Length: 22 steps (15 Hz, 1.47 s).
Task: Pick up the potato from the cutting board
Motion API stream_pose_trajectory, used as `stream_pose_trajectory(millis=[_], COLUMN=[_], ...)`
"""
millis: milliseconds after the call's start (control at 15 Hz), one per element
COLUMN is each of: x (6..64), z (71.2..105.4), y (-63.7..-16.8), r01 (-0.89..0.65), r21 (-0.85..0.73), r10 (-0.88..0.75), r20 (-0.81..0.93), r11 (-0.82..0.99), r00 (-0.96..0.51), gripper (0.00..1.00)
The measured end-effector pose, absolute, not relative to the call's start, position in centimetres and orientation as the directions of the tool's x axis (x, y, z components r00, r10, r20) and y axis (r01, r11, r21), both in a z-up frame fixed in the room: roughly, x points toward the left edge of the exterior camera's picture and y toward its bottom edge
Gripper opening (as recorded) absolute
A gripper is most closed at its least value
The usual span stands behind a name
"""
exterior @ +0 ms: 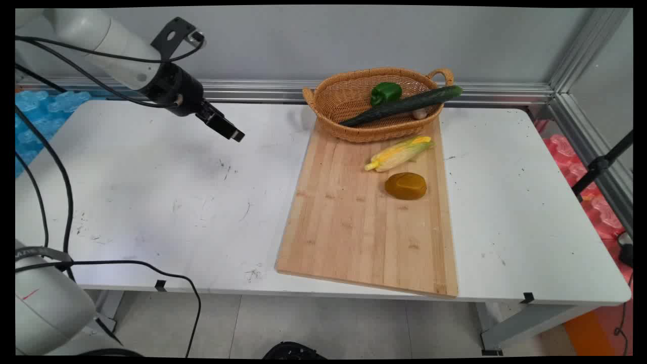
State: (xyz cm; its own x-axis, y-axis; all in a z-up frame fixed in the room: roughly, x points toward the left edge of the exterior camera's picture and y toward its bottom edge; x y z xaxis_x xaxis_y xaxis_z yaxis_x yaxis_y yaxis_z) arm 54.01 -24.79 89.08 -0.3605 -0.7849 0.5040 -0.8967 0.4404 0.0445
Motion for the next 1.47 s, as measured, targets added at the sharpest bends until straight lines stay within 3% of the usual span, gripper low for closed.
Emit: stream_pose_trajectory(millis=[733,1467], x=[43.3,32.4], z=[89.3,85.3], y=[-29.0,-36.3], r01=[-0.667,-0.413], r21=[0.031,-0.037], r10=[-0.565,-0.321], r20=[0.563,0.567], r11=[0.744,0.91], r00=[-0.604,-0.758], gripper=[1.0,1.0])
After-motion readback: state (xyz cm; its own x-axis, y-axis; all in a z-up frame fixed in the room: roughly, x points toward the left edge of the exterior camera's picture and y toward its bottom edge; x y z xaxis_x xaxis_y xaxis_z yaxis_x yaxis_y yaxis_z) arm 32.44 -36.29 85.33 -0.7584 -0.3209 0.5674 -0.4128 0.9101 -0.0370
